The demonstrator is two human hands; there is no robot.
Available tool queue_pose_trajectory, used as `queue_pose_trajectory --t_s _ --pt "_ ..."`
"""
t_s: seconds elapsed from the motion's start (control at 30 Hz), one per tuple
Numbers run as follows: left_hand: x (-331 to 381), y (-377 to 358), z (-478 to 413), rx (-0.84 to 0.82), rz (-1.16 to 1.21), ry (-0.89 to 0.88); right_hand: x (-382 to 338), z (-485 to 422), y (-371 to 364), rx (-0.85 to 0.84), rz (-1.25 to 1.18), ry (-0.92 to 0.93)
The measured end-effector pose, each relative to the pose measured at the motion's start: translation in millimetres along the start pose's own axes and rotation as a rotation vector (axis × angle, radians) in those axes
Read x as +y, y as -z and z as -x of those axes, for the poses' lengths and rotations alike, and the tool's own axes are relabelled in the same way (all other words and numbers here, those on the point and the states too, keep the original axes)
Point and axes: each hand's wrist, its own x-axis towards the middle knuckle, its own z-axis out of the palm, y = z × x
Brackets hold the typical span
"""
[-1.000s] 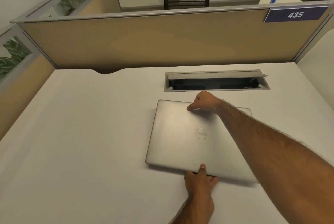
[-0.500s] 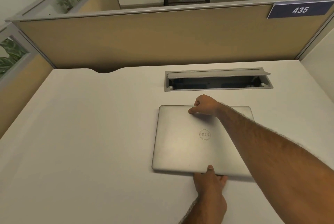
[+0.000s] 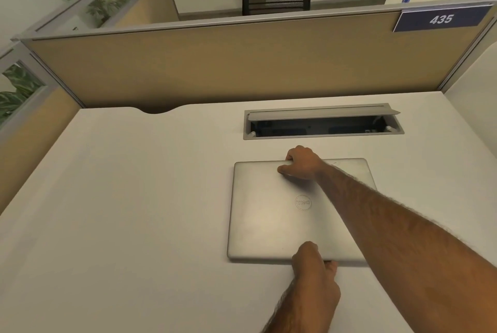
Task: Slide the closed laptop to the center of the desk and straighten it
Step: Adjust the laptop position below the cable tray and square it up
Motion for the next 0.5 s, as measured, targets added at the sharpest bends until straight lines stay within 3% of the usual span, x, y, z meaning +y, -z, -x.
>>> queue_pose_trajectory --t_s 0.5 --pt "-6.3 10.6 15.6 0.002 0.057 -0.046 13.9 20.5 -11.9 0.125 0.096 0.064"
